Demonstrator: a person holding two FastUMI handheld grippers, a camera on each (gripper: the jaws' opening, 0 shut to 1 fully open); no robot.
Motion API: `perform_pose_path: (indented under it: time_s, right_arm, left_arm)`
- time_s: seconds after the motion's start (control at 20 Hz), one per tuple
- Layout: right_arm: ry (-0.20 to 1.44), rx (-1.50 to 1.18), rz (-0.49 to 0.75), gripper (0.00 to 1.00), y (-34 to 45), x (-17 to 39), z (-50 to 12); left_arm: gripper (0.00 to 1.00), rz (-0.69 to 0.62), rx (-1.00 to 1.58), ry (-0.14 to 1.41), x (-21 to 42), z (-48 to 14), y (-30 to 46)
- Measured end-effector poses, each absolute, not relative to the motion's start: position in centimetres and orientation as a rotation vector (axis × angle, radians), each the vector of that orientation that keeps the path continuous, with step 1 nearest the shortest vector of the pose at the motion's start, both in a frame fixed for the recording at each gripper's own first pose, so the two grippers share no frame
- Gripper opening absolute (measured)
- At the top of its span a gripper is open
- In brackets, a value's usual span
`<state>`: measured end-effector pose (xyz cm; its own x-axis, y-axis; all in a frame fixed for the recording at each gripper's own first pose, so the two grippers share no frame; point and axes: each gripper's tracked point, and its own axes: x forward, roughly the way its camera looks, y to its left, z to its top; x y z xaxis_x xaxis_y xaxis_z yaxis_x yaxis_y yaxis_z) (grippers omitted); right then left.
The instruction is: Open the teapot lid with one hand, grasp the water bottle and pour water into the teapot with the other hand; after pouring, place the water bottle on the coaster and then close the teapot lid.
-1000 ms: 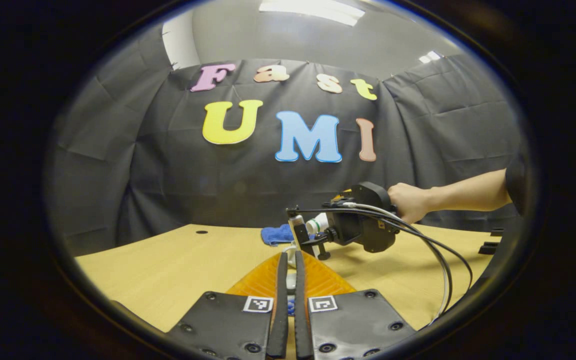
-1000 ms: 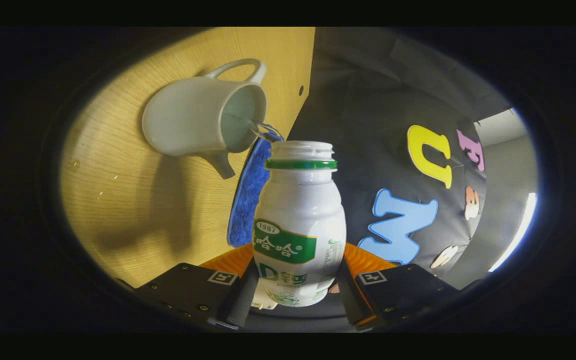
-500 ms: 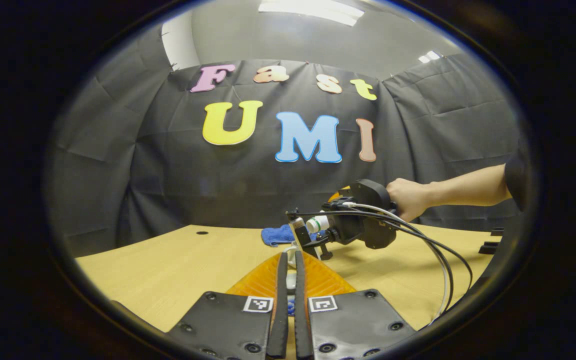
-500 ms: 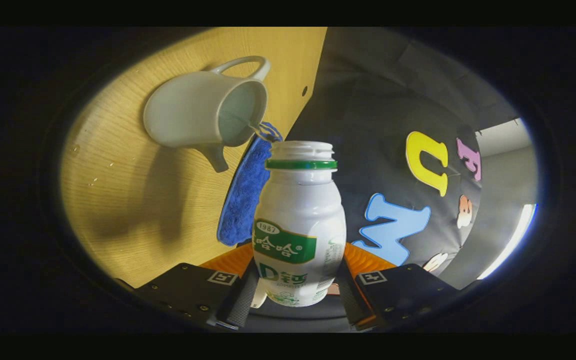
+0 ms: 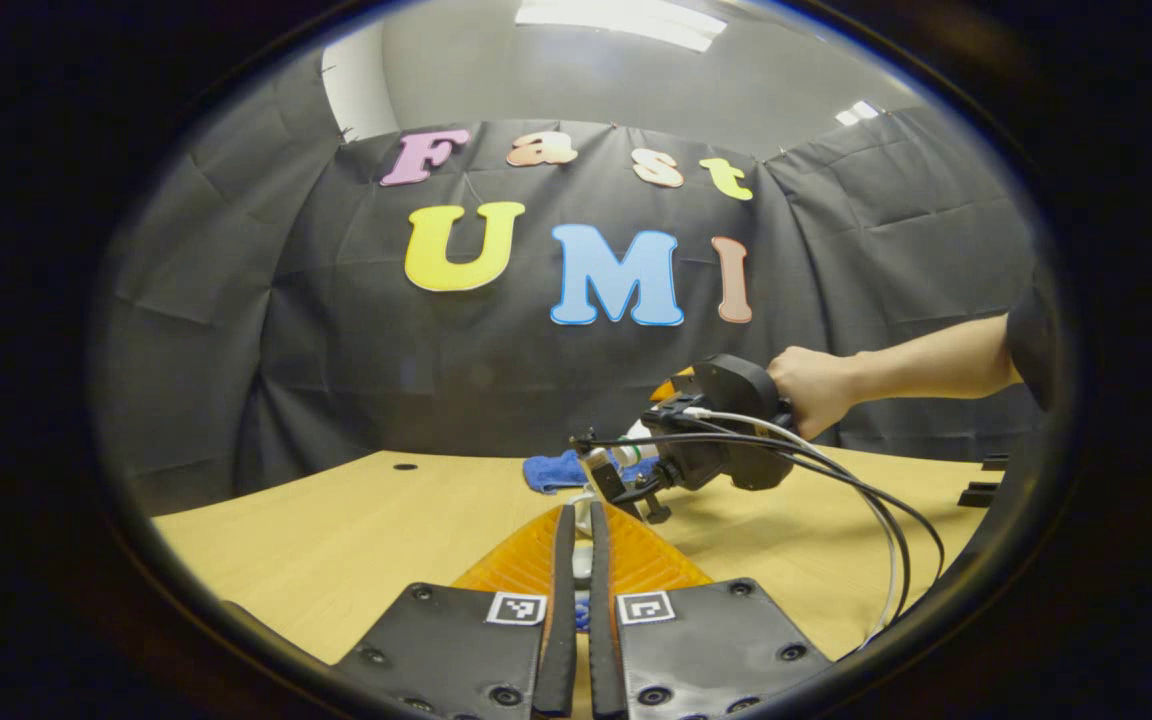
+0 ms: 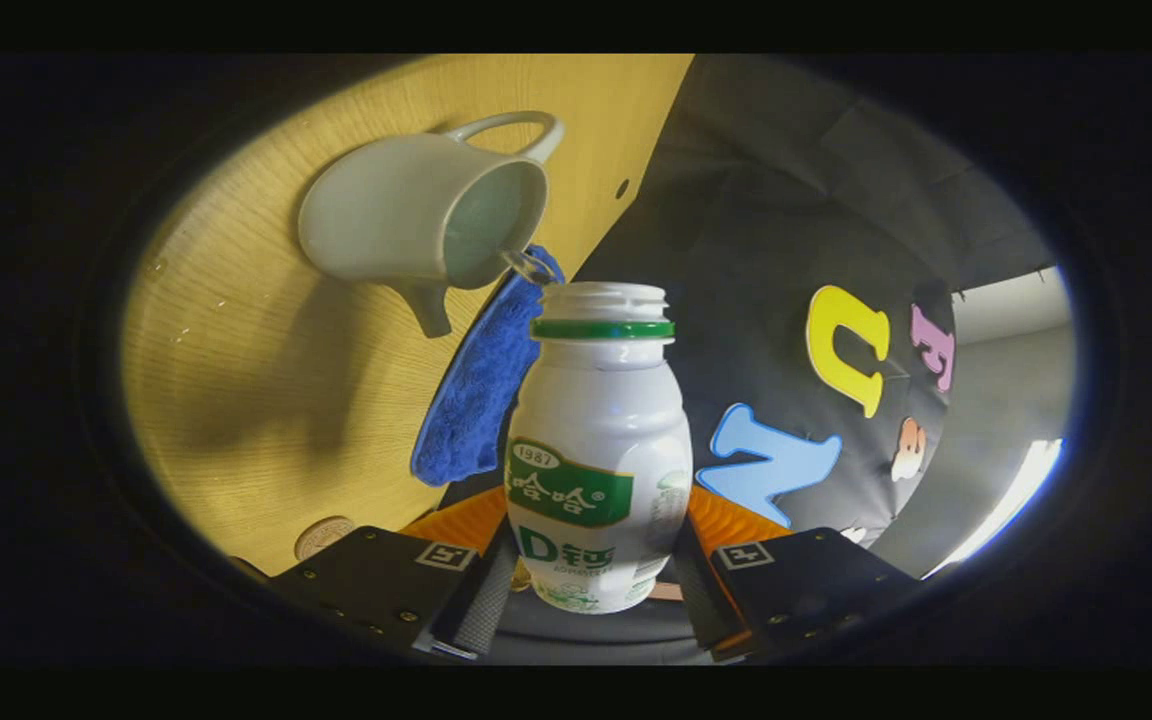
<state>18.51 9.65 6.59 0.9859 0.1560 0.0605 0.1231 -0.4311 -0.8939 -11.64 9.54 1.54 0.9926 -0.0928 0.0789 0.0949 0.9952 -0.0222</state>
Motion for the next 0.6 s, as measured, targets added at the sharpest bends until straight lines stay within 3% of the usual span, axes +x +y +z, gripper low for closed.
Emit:
perform_pose_path:
  time_s: [0.6]
  right_arm:
    - [-0.254,-2.101,0.031,0.72,10.69,18.15,6.66]
  left_arm:
    - [0.12,-0.099,-0.017,-0.082,-11.66,1.57,9.55]
